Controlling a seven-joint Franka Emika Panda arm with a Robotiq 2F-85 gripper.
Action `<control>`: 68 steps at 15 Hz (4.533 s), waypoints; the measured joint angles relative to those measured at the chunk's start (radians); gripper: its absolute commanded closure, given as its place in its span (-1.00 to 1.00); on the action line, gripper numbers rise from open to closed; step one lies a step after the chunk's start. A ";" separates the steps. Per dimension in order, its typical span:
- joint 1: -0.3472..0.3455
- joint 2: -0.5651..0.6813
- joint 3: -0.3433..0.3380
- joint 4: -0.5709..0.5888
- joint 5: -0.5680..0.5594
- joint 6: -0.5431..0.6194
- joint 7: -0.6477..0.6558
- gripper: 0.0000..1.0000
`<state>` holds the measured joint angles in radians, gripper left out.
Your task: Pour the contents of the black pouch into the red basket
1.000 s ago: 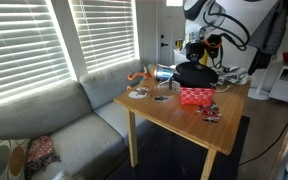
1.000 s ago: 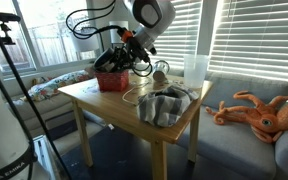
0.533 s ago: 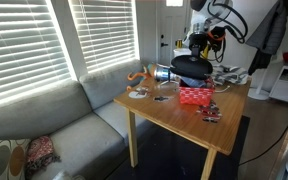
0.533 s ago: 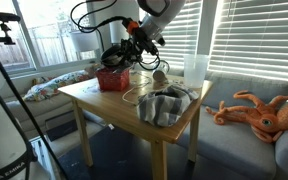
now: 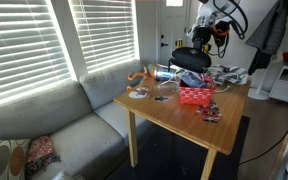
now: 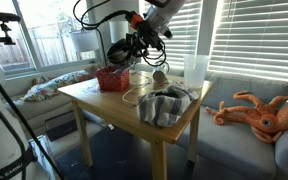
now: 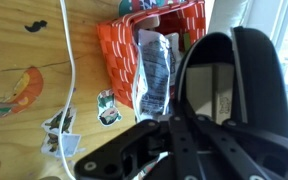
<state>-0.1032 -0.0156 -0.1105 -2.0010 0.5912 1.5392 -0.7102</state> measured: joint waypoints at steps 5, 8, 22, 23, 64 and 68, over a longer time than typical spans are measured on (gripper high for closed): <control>0.000 -0.034 -0.004 -0.008 -0.001 0.122 -0.014 0.98; 0.000 -0.073 -0.011 -0.021 0.013 0.217 -0.063 0.98; 0.022 -0.284 -0.023 -0.241 0.291 0.244 -0.425 0.92; 0.022 -0.283 -0.023 -0.240 0.291 0.244 -0.425 0.98; -0.026 -0.191 -0.084 -0.298 0.819 -0.179 -0.835 0.98; -0.028 -0.168 -0.086 -0.297 0.830 -0.216 -0.850 0.98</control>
<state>-0.1308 -0.1833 -0.1961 -2.2982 1.4210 1.3233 -1.5597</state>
